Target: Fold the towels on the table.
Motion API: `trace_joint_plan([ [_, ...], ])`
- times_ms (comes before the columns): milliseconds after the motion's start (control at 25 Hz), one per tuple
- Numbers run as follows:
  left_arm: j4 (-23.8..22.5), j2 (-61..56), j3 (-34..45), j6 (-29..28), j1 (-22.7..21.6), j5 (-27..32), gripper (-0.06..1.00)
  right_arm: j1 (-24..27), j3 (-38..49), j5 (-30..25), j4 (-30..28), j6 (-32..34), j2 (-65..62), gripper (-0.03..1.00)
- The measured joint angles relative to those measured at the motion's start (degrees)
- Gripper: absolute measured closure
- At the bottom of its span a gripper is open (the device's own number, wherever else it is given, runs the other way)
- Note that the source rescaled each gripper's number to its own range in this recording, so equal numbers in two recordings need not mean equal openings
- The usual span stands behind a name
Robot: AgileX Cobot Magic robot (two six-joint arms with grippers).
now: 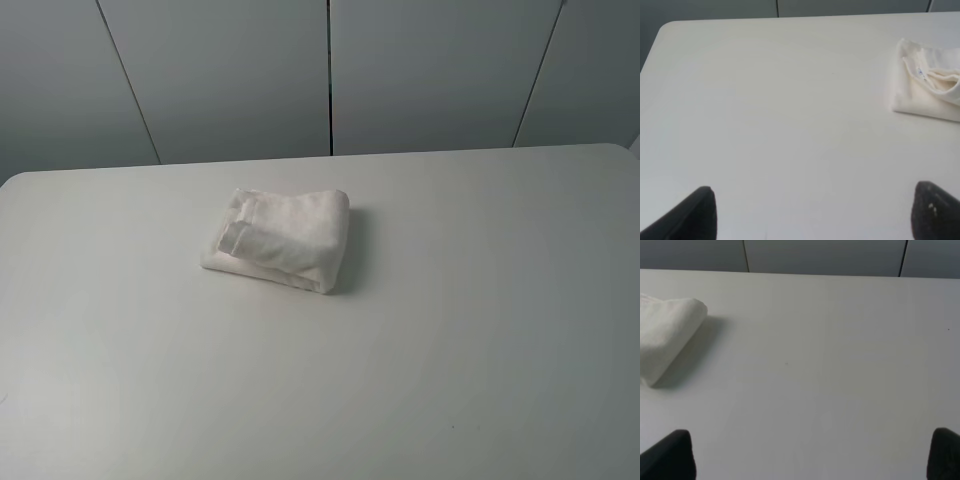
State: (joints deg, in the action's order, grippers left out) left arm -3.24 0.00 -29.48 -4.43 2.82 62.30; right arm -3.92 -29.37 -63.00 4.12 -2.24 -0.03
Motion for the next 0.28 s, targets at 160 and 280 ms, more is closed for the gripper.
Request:
trace_joint_plan([
  [160,-0.3,0.0,0.0,0.0,0.0,0.0,-0.05,0.0,0.0,0.0,0.0,0.0,0.0,-0.03],
  [280,-0.4,0.0,0.0,0.0,0.0,0.0,-0.05,0.0,0.0,0.0,0.0,0.0,0.0,-0.03],
])
